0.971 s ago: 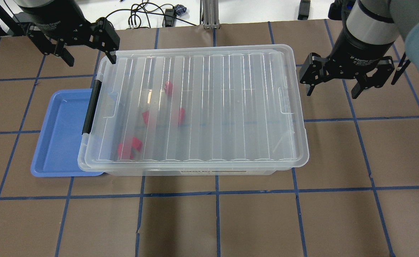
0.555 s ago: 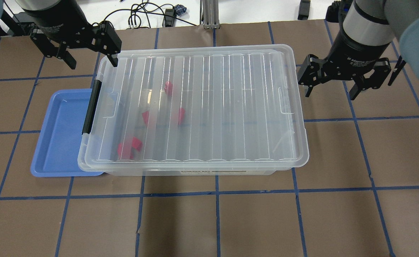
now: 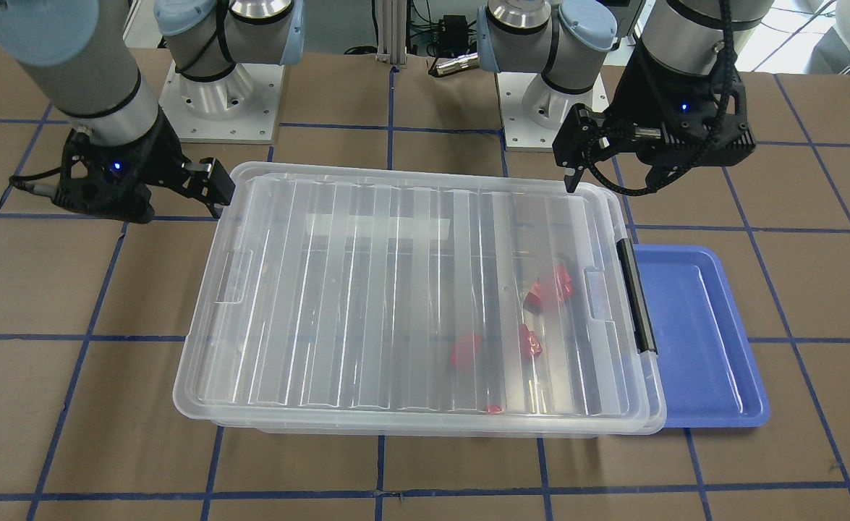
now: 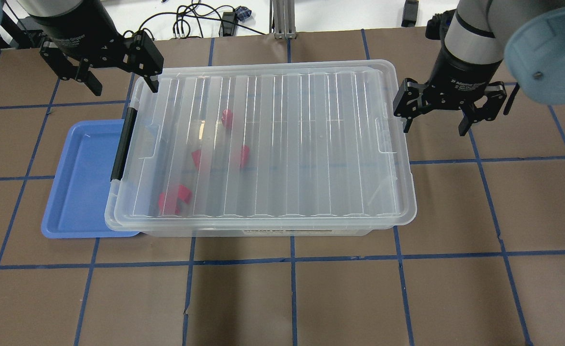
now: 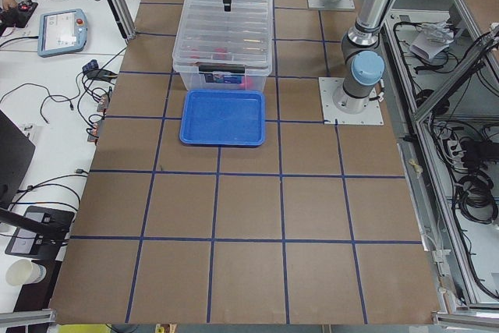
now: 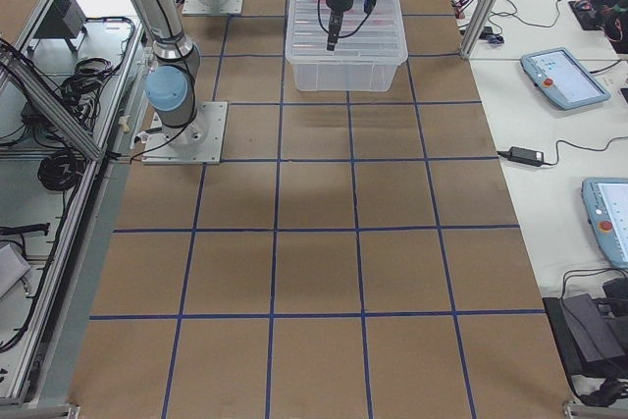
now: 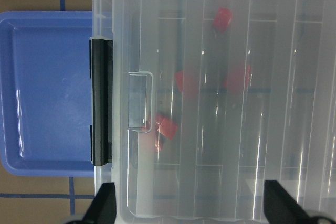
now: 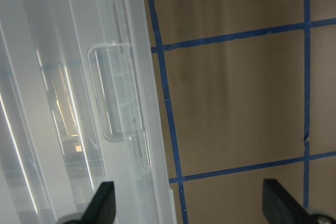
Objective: Place red block in blue tray from box
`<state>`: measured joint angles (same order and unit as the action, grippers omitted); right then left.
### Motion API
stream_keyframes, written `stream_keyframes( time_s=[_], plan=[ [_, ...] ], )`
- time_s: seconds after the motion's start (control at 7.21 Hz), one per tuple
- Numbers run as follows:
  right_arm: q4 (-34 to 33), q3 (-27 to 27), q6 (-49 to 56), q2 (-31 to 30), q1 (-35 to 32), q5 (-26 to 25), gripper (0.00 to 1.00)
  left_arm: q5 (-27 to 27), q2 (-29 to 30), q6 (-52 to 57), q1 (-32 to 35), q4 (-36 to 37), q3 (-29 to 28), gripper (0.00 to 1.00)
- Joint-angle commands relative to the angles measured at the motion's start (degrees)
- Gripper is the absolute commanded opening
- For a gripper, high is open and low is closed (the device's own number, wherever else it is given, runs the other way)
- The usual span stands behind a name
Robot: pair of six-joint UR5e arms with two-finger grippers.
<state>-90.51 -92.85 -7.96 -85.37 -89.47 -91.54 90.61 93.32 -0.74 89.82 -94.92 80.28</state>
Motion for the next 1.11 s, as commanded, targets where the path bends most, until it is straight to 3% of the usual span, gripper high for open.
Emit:
stream_keyframes(
  time_s=[0.0, 0.97],
  plan=[
    [-1.9, -0.2, -0.3, 3.1, -0.1, 0.2, 1.00, 0.1, -0.3, -0.1, 0.0, -0.1, 0.1, 1.00],
    [-5.7, -0.5, 0.2, 9.5, 0.2, -2.9, 1.00, -0.2, 0.1, -0.1, 0.0, 0.1, -0.7, 1.00]
  ],
)
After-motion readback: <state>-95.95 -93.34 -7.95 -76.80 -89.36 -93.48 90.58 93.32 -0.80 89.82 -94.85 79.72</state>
